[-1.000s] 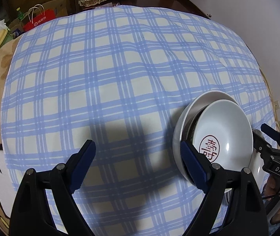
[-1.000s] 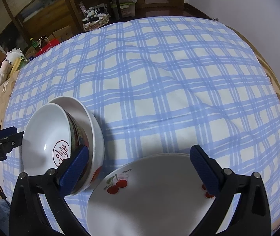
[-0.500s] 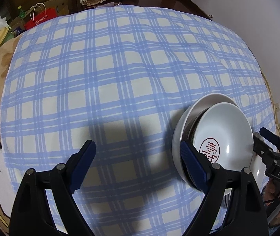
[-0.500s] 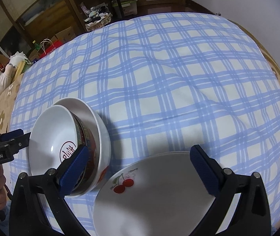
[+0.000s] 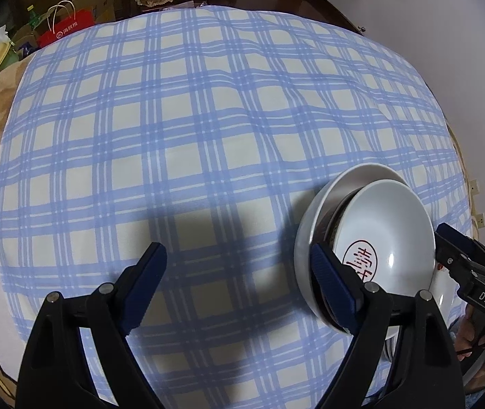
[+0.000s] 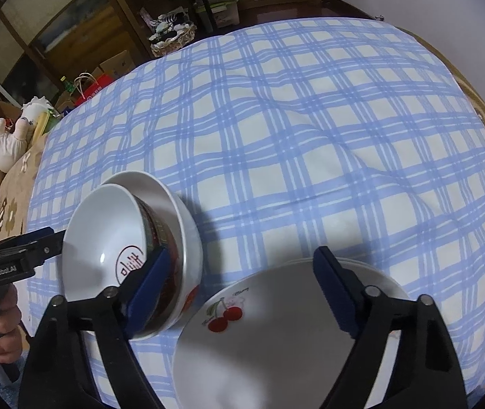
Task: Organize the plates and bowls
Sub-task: 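Move both open tools to the rim of the stacked bowls, then close both tools on the rim of the bowl stack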
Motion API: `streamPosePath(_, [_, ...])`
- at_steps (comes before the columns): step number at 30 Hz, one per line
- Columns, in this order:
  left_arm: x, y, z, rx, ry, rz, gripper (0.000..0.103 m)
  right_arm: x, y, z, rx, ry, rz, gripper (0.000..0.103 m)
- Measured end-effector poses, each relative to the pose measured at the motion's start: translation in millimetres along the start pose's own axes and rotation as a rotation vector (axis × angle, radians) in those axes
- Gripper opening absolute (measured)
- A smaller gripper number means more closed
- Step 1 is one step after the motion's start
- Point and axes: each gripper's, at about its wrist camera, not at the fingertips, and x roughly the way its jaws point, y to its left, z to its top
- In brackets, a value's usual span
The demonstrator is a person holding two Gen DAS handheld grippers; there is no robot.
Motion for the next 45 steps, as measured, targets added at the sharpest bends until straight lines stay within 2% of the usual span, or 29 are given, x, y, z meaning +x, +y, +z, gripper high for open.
streamPosePath(4, [1,-1,0,0.001,0.007,0.003,0.085,-1,-1,1,0.023,0.012,0.032,0.078])
streamPosePath(6, [3,-1,1,-0.011,0.017,-0.006,0.085,-1,-1,2,0.035,0.02,0.071,0.065])
streamPosePath(8, [4,2,1,-0.025,0.028,-0.019,0.085,-2,0,2,0.049,0.031,0.101,0.058])
streamPosePath(9, [4,3,1,-0.033,0.033,-0.029,0.085,-2,1,2,0.05,0.035,0.106,0.048])
streamPosePath(15, [5,3,-2,-0.023,0.034,-0.02,0.085,7,15,-2,0.008,0.072,0.113,0.022])
streamPosePath(17, [5,0,-2,-0.01,0.031,-0.013,0.081,6,21,-3,-0.015,0.064,0.092,0.019])
streamPosePath(20, [7,-6,-2,0.006,0.033,-0.021,0.07,5,27,-4,-0.026,0.058,0.083,0.015])
streamPosePath(23, [8,-9,-2,0.008,0.03,-0.042,0.06,5,28,-4,-0.024,0.056,0.08,0.015])
streamPosePath(27, [7,-14,-4,0.024,0.014,-0.102,0.035,5,30,-5,-0.028,0.049,0.073,0.015])
streamPosePath(30, [8,-19,-4,0.033,0.004,-0.109,0.024,5,31,-3,-0.039,0.049,0.066,0.015])
streamPosePath(41, [10,-20,-5,-0.004,0.002,-0.099,0.024,5,34,-1,-0.026,0.057,0.063,0.011])
streamPosePath(45, [11,-18,-5,-0.014,0.001,-0.098,0.023,7,30,-2,0.014,0.057,0.08,0.011])
